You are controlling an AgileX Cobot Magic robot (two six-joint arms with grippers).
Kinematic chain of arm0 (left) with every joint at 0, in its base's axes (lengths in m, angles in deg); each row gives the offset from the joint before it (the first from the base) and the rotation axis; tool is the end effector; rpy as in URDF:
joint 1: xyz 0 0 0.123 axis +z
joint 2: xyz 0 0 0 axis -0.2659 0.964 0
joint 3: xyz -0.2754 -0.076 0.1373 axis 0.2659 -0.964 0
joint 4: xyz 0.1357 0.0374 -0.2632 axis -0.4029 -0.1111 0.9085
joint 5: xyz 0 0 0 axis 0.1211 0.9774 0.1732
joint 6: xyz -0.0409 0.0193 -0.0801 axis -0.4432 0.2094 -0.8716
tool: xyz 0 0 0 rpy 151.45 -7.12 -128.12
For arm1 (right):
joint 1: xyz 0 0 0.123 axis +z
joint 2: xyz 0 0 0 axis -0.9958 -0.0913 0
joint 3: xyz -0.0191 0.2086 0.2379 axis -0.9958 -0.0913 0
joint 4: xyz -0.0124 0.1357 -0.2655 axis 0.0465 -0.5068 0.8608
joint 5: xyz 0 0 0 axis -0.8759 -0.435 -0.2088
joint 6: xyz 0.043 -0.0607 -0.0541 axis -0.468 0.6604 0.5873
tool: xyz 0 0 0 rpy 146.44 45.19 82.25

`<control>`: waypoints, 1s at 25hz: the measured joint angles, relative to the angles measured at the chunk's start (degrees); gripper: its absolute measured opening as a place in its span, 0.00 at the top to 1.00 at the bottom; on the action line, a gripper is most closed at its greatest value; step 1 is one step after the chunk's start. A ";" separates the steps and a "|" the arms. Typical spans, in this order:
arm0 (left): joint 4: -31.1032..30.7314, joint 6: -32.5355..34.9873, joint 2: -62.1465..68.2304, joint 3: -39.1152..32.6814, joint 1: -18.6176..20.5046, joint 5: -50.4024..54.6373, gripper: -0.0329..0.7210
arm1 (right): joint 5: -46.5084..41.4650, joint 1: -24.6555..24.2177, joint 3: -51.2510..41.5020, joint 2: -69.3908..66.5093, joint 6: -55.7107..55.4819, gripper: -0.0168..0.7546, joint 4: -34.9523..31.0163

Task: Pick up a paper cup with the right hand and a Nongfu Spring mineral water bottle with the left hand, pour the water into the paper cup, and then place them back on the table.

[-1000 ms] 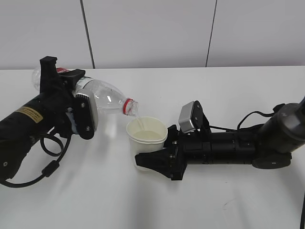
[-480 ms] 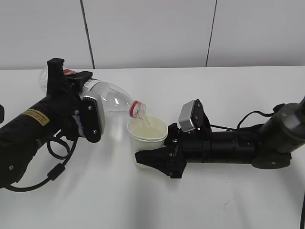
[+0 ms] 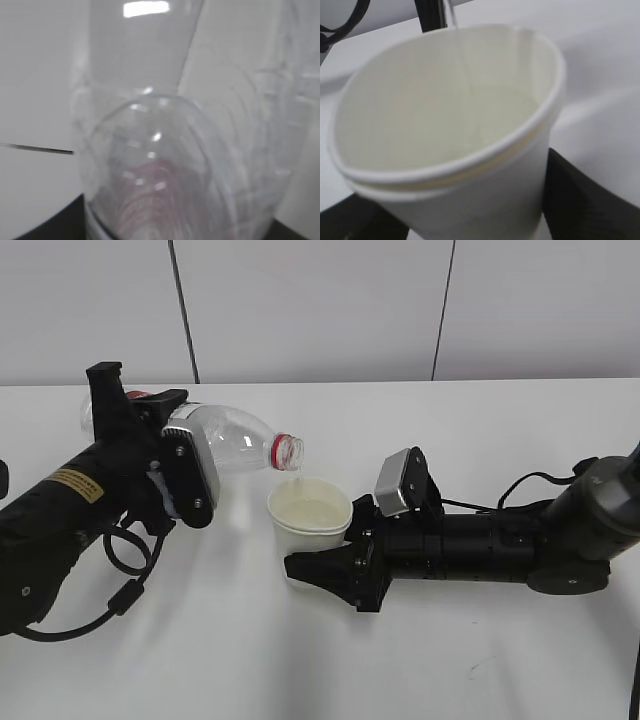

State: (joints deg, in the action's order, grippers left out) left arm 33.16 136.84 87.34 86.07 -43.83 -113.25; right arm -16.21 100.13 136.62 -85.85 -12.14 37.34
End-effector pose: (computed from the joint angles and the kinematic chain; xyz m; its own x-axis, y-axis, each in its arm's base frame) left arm 0.3134 -0.1556 0.1419 0.3336 0.9223 -0.1949 0.1333 0.1585 0.9783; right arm 0.3588 0.1748 0.0531 -0.2068 -0.1844 -0.9609 -0.9249 0.3571 0.1305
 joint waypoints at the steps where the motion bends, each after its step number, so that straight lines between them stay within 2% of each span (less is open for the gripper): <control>1: 0.05 -1.15 0.00 0.00 0.00 0.00 0.54 | 0.00 0.00 0.00 0.00 0.11 0.30 -0.24; 6: 0.11 -7.08 0.00 0.00 0.00 0.05 0.54 | -0.13 0.00 0.00 0.00 0.59 0.30 -2.05; 9: 0.11 -14.72 0.00 0.00 0.00 0.05 0.54 | -0.17 0.00 0.00 0.00 0.67 0.30 -3.02; 16: 0.28 -37.13 0.00 0.00 0.00 0.11 0.54 | -0.26 0.00 0.00 0.00 1.69 0.30 -7.97; 23: 0.28 -63.76 0.00 0.00 0.00 0.16 0.54 | -0.26 0.00 0.00 0.00 2.05 0.30 -13.08; 25: 0.28 -69.55 0.00 0.00 0.00 0.50 0.54 | -0.26 0.00 0.00 0.00 2.05 0.30 -14.84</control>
State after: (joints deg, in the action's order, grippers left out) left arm 33.44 67.29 87.34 86.07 -43.83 -112.75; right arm -16.46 100.13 136.62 -85.85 -10.09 22.50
